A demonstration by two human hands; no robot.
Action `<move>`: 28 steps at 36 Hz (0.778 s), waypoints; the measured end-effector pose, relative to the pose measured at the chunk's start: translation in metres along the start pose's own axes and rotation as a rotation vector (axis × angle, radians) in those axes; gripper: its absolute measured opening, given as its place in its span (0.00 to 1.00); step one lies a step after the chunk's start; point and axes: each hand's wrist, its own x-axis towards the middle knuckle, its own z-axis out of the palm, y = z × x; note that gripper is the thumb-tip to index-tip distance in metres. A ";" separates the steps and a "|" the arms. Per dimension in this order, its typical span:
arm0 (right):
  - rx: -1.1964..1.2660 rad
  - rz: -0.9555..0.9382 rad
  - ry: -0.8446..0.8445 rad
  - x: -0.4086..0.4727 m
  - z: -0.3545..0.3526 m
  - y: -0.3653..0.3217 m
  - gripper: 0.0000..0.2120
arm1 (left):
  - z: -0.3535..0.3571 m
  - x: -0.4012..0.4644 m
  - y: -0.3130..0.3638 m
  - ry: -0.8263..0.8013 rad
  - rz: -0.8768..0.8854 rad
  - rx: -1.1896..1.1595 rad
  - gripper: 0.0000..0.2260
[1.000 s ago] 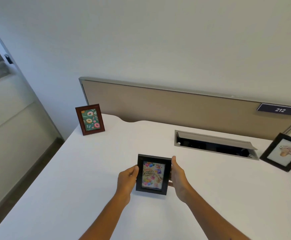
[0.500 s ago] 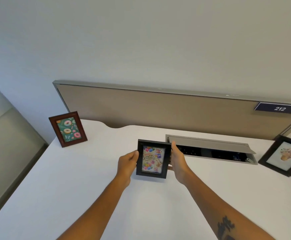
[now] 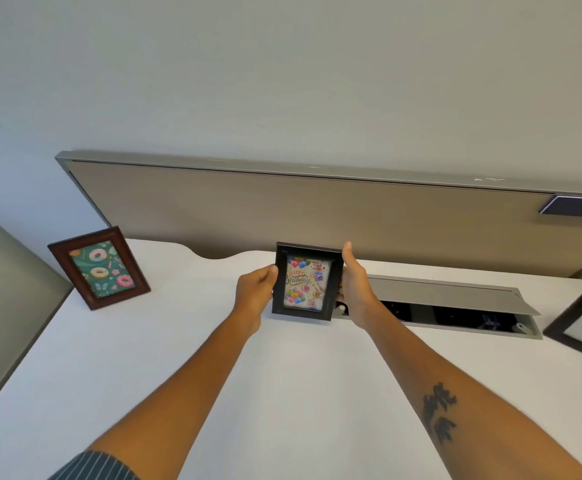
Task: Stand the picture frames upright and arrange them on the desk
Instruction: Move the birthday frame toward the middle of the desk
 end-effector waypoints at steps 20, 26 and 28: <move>0.025 0.037 0.003 0.057 -0.005 0.000 0.34 | 0.014 0.044 0.000 0.012 -0.066 0.004 0.19; 0.022 0.040 -0.005 0.060 -0.006 -0.002 0.34 | 0.014 0.048 -0.002 0.019 -0.076 0.008 0.19; 0.017 0.046 -0.011 0.061 -0.006 -0.002 0.33 | 0.014 0.048 -0.002 0.017 -0.078 0.007 0.19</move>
